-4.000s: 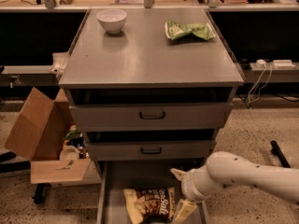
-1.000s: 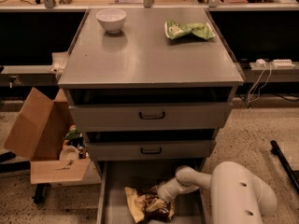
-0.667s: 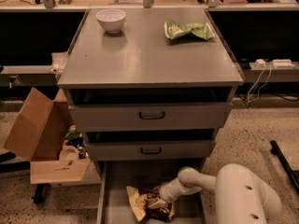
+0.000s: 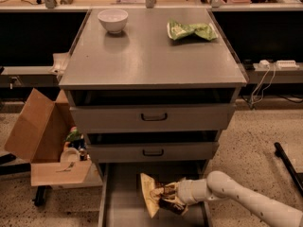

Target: Pick brown chip bag from bottom drawer and place on counter

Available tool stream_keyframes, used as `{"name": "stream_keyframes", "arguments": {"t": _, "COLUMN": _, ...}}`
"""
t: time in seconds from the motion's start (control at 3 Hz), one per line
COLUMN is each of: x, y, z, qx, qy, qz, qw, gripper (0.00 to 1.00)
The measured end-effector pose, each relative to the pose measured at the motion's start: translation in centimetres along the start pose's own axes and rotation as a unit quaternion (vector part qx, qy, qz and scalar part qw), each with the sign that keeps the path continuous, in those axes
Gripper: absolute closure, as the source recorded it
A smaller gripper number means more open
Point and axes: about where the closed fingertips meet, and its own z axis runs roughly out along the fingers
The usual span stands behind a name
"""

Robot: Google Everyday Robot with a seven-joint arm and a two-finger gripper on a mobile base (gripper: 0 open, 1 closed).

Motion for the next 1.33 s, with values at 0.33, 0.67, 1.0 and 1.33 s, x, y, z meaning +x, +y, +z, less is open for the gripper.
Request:
{"name": "stream_keyframes", "arguments": {"t": 0.33, "x": -0.1, "y": 0.0, "z": 0.1, "qx": -0.001, "qy": 0.000, "qz": -0.001, "qw": 1.0000, "gripper": 1.00}}
{"name": "stream_keyframes", "arguments": {"t": 0.67, "x": -2.0, "y": 0.4, "z": -0.7, "qx": 0.001, "qy": 0.013, "qz": -0.030, "qw": 0.9995, "gripper": 1.00}}
{"name": "stream_keyframes", "arguments": {"t": 1.0, "x": -10.2, "y": 1.5, "z": -4.5, "qx": 0.020, "qy": 0.033, "qz": -0.123, "qw": 0.9916, "gripper": 1.00}}
{"name": "stream_keyframes", "arguments": {"t": 1.33, "x": -18.3, "y": 3.3, "z": -7.5, "qx": 0.029, "qy": 0.047, "qz": -0.198, "qw": 0.9786, "gripper": 1.00}}
